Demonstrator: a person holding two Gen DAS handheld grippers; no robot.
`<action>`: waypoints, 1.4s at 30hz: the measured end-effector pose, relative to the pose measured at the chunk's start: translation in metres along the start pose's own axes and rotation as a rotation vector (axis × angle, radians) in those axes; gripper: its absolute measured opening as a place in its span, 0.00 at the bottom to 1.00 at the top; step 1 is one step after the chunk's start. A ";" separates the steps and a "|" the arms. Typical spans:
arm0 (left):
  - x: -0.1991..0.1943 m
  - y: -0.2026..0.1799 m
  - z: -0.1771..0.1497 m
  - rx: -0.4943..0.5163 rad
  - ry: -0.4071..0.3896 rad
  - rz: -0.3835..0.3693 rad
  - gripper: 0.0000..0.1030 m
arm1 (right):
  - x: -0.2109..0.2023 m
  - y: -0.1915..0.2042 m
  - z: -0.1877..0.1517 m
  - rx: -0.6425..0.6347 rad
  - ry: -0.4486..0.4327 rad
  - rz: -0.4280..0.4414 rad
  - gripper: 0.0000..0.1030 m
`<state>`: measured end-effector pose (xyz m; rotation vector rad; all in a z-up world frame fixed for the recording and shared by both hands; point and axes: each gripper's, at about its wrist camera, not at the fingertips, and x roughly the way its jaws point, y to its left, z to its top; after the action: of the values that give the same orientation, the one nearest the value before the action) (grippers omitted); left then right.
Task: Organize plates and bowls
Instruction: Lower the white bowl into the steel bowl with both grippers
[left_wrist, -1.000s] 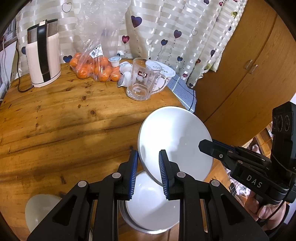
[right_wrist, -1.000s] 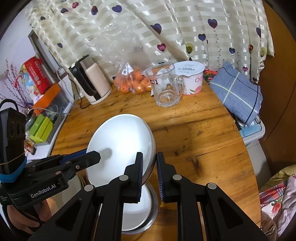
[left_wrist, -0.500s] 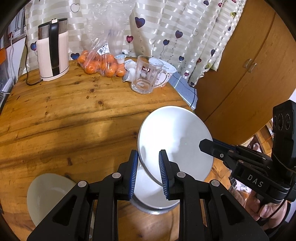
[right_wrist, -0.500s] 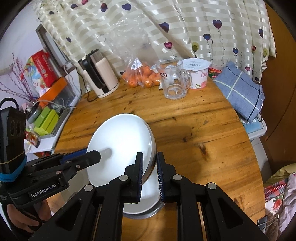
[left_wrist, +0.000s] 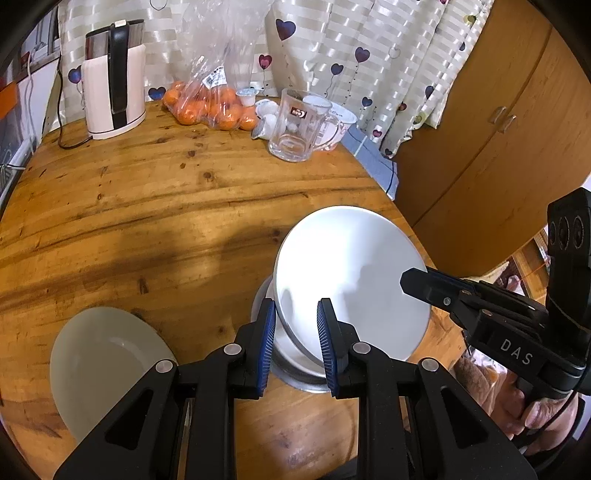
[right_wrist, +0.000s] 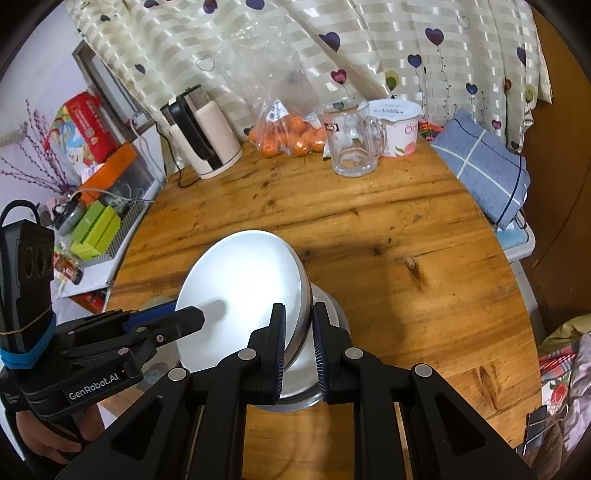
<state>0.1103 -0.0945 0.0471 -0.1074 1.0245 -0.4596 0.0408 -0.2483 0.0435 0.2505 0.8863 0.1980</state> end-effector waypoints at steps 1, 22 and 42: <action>0.000 0.000 -0.001 -0.001 0.003 0.001 0.23 | 0.001 0.000 -0.001 0.002 0.005 0.002 0.14; 0.023 0.002 -0.010 -0.009 0.090 0.023 0.23 | 0.023 -0.014 -0.012 0.032 0.085 0.001 0.14; 0.030 0.003 -0.010 -0.013 0.106 0.018 0.23 | 0.033 -0.019 -0.013 0.031 0.110 -0.014 0.15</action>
<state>0.1157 -0.1028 0.0165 -0.0857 1.1317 -0.4458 0.0527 -0.2555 0.0055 0.2638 1.0001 0.1868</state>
